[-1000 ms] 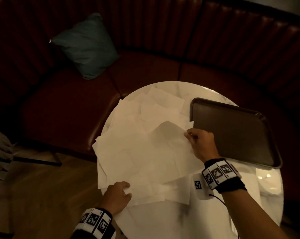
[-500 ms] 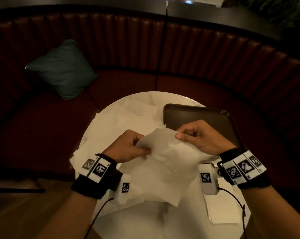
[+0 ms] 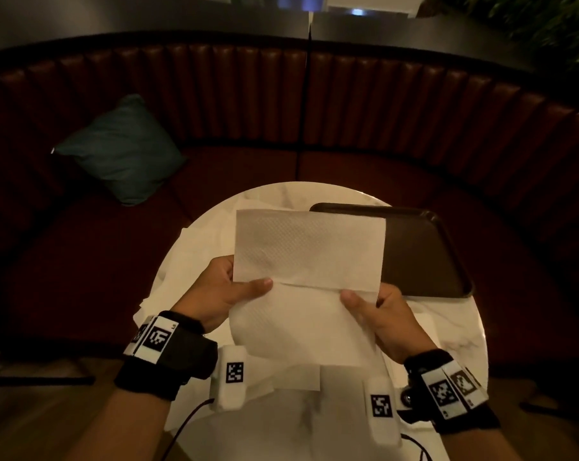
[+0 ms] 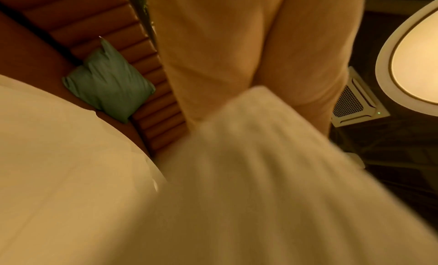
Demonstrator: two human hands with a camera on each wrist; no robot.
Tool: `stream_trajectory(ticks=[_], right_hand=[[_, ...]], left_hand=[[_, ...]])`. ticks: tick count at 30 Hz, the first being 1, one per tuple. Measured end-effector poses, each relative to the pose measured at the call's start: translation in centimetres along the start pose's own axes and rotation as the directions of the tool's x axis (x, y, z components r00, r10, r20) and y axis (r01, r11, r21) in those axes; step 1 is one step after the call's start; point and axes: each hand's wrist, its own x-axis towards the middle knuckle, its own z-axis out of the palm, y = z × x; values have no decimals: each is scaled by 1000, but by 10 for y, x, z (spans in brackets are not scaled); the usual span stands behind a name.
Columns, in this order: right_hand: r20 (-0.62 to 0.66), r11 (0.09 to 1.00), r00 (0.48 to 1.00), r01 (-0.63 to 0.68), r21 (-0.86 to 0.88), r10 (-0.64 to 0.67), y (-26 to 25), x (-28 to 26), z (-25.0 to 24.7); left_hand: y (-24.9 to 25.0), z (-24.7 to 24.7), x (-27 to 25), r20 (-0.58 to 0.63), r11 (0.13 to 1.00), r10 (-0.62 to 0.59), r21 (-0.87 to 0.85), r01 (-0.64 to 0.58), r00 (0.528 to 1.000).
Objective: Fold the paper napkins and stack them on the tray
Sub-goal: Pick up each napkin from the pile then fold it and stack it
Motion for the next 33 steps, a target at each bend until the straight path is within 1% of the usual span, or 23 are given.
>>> stream_trajectory(ticks=[1, 3, 6, 9, 12, 14, 17, 20, 24, 26, 27, 29, 31, 33], right_hand=[[-33, 1000, 999, 19, 4, -18, -1, 1, -1], [-43, 999, 998, 47, 1, -47, -2, 3, -4], [-34, 996, 995, 94, 9, -94, -5, 6, -10], [-11, 990, 991, 133, 45, -132, -5, 8, -16], [5, 986, 986, 164, 21, -165, 0, 8, -25], [11, 986, 987, 157, 46, -158, 0, 6, -30], [-1, 995, 995, 96, 9, -96, 1, 2, -38], [15, 997, 997, 76, 16, -76, 0, -2, -41], [-79, 995, 992, 98, -2, -98, -2, -9, -48], [-110, 996, 991, 82, 21, -79, -4, -15, -50], [-123, 996, 990, 74, 49, -68, -5, -18, -50], [-160, 995, 985, 70, 78, -57, 0, -22, -53], [-206, 997, 977, 71, 35, -62, 10, -26, -57], [-265, 999, 963, 35, -13, -37, 27, -31, -71]], left_hand=[[-1, -1, -2, 24, 1000, 6, 27, -7, 1000], [-2, -1, -5, 39, 996, 34, 82, -37, 999], [0, 1, -7, 0, 992, 68, 103, -68, 998], [1, 2, -6, -14, 992, 86, 98, -85, 996], [1, 4, -5, -26, 996, 80, 48, -79, 996], [1, 5, -4, -26, 997, 69, 31, -69, 997], [2, 7, -2, -11, 1000, 32, 3, -31, 999], [2, 12, -1, 3, 999, -1, -34, 1, 1000], [2, 19, 4, -79, 997, 25, -76, -31, 997], [1, 24, 7, -84, 997, 24, -77, -30, 996], [0, 27, 8, -79, 999, 25, -44, -28, 997], [-5, 31, 11, -72, 995, 38, 91, -31, 997], [-11, 37, 15, -41, 979, 33, 202, -24, 999], [-19, 44, 22, -16, 961, 16, 275, -11, 1000]])
